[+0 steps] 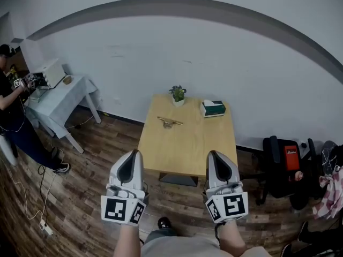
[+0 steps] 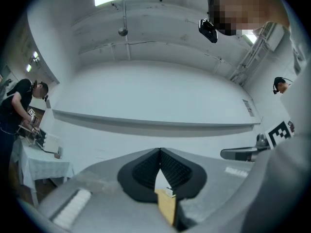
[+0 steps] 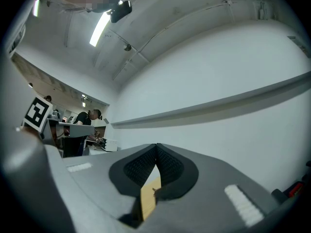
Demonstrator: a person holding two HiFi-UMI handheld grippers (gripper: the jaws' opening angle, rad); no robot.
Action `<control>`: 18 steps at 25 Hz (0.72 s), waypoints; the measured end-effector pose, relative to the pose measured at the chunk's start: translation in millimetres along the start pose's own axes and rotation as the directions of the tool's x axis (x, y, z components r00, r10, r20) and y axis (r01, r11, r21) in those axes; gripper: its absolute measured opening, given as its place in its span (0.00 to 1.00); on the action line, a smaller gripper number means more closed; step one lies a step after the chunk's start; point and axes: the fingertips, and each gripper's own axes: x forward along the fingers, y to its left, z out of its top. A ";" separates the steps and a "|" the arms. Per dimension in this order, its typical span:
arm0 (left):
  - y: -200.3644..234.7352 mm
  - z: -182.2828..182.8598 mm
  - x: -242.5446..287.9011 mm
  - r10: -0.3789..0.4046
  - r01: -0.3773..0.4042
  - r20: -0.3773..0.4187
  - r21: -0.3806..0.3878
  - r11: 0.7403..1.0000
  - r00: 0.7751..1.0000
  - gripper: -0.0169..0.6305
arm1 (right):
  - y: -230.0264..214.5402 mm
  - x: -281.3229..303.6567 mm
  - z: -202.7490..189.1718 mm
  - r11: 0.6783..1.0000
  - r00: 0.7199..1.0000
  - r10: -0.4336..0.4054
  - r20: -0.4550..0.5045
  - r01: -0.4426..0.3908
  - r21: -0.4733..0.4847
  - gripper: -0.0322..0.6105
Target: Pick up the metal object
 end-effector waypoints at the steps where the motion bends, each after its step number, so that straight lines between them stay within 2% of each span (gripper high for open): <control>1: 4.7 -1.7 4.2 -0.005 0.005 -0.002 -0.002 1.000 1.000 0.03 | 0.9 5.4 -1.5 1.000 1.000 -0.005 -0.002 0.005 -0.002 0.05; 10: 42.5 -13.8 33.6 -0.052 0.052 -0.017 -0.014 0.999 0.998 0.03 | 11.4 44.1 -12.6 0.999 0.999 -0.050 -0.007 0.050 -0.006 0.05; 18: 59.0 -29.1 44.5 -0.076 0.074 -0.029 -0.046 0.996 0.997 0.03 | 17.2 53.4 -23.7 0.997 0.996 -0.082 -0.027 0.082 -0.008 0.05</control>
